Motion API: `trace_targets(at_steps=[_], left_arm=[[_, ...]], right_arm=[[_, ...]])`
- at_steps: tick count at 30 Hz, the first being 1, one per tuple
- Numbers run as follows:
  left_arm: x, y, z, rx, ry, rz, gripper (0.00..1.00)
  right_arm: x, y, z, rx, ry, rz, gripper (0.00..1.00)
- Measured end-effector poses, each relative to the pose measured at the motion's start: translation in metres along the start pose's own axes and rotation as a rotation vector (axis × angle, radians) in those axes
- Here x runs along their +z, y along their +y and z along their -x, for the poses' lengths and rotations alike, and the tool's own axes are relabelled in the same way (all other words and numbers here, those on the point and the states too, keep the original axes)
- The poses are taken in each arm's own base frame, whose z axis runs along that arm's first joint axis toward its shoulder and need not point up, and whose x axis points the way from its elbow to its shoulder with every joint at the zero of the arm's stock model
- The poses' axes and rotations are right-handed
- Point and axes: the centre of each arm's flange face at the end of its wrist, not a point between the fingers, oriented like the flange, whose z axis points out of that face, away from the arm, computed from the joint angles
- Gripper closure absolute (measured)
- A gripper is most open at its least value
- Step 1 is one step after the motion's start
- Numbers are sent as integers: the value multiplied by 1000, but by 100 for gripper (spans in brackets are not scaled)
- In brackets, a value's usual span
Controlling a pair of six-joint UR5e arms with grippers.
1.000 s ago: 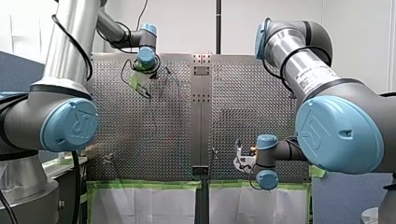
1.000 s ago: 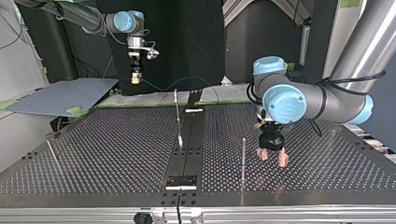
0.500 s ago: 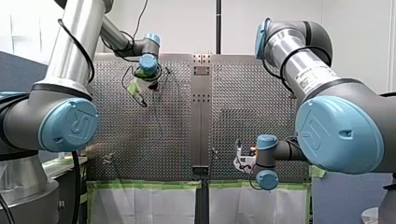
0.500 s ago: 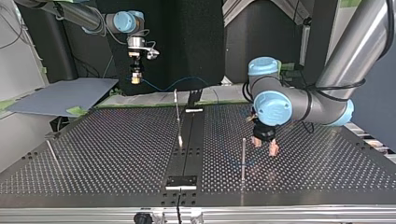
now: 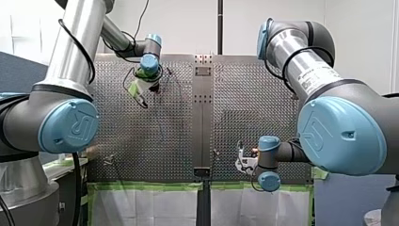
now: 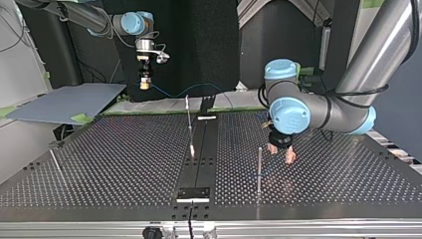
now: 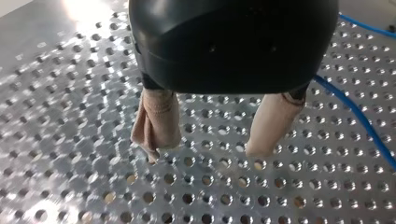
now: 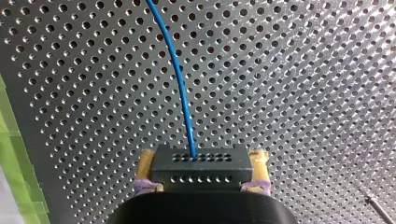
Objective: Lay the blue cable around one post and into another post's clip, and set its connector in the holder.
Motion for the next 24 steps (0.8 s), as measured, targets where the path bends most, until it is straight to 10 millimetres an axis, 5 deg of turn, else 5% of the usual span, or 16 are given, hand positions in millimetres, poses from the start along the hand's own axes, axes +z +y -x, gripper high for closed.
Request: trace_targets(at_steps=[24], left_arm=[[-14, 13, -10, -225, 114, 13, 0]], right_arm=[[0, 0, 0, -1, -3, 0, 88]])
